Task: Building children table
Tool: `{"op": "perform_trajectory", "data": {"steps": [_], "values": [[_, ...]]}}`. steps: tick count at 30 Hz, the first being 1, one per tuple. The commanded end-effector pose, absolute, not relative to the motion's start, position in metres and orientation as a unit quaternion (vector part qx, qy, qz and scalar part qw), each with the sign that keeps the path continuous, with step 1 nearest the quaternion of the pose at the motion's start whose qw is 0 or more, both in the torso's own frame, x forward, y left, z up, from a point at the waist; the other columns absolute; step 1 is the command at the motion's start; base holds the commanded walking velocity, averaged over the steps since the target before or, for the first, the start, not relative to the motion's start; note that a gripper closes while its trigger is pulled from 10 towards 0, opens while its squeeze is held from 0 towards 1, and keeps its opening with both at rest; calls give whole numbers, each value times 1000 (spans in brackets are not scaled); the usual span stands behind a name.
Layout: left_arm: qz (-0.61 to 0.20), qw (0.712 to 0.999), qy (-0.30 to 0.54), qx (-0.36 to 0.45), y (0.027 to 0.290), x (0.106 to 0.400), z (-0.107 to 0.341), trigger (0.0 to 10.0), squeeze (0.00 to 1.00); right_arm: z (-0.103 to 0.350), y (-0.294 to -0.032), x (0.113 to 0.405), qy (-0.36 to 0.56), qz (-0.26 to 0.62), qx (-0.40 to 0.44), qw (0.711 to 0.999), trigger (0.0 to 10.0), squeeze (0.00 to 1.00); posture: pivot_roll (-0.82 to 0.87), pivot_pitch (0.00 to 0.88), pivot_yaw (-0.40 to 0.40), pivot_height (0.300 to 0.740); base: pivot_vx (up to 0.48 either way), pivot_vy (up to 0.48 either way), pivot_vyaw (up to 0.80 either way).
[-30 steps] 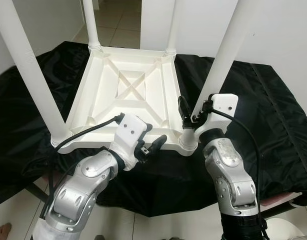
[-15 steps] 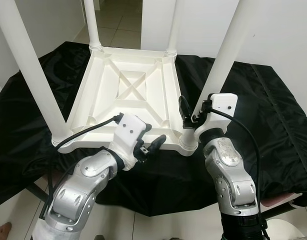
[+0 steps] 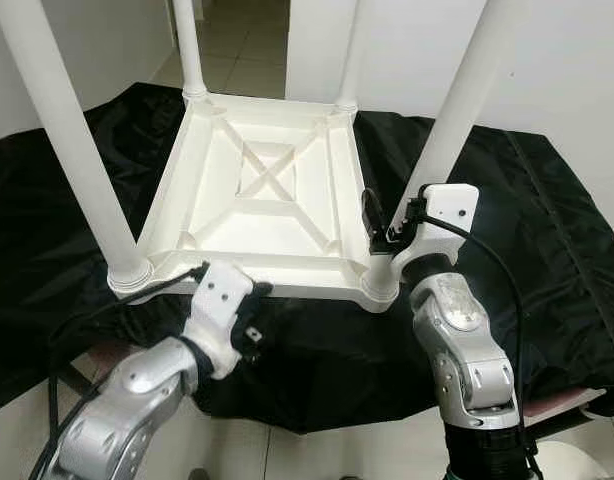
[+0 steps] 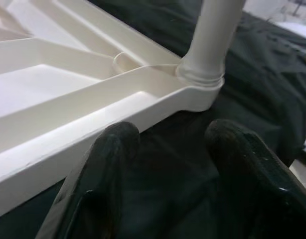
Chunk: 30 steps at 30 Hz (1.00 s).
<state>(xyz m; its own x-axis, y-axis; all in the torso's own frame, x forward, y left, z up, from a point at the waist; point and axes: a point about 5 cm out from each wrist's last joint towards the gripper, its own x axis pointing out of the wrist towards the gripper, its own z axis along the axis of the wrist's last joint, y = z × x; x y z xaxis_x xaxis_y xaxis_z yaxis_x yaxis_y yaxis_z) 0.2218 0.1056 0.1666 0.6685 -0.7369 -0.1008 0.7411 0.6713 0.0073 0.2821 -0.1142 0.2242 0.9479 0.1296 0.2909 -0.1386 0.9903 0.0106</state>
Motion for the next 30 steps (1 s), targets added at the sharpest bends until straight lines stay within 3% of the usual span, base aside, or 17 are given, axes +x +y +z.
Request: {"op": "perform_trajectory", "data": {"steps": [1,14,15,19,20,30], "values": [[-518,854,46,16,96,209,168,10000,0,223,-113,282,-148,70,13,987,10000,0,57,68,-89,740,0,0,0],[-528,848,43,-17,92,205,170,10000,0,216,-115,285,-144,62,-10,988,10000,0,62,77,-87,740,0,0,0],[-527,849,43,-17,92,205,170,10000,0,216,-116,285,-145,61,-10,987,3529,0,62,79,-87,740,0,0,0],[-526,849,43,-17,92,205,170,10000,0,216,-116,286,-147,59,-11,987,3529,0,62,79,-87,740,0,0,0],[-525,850,43,-17,92,206,171,10000,0,216,-116,286,-147,57,-10,987,10000,0,60,78,-86,740,0,0,0],[-528,848,43,-19,91,206,172,10000,0,214,-116,289,-143,53,-10,988,10000,0,60,77,-86,740,0,0,0]]}}
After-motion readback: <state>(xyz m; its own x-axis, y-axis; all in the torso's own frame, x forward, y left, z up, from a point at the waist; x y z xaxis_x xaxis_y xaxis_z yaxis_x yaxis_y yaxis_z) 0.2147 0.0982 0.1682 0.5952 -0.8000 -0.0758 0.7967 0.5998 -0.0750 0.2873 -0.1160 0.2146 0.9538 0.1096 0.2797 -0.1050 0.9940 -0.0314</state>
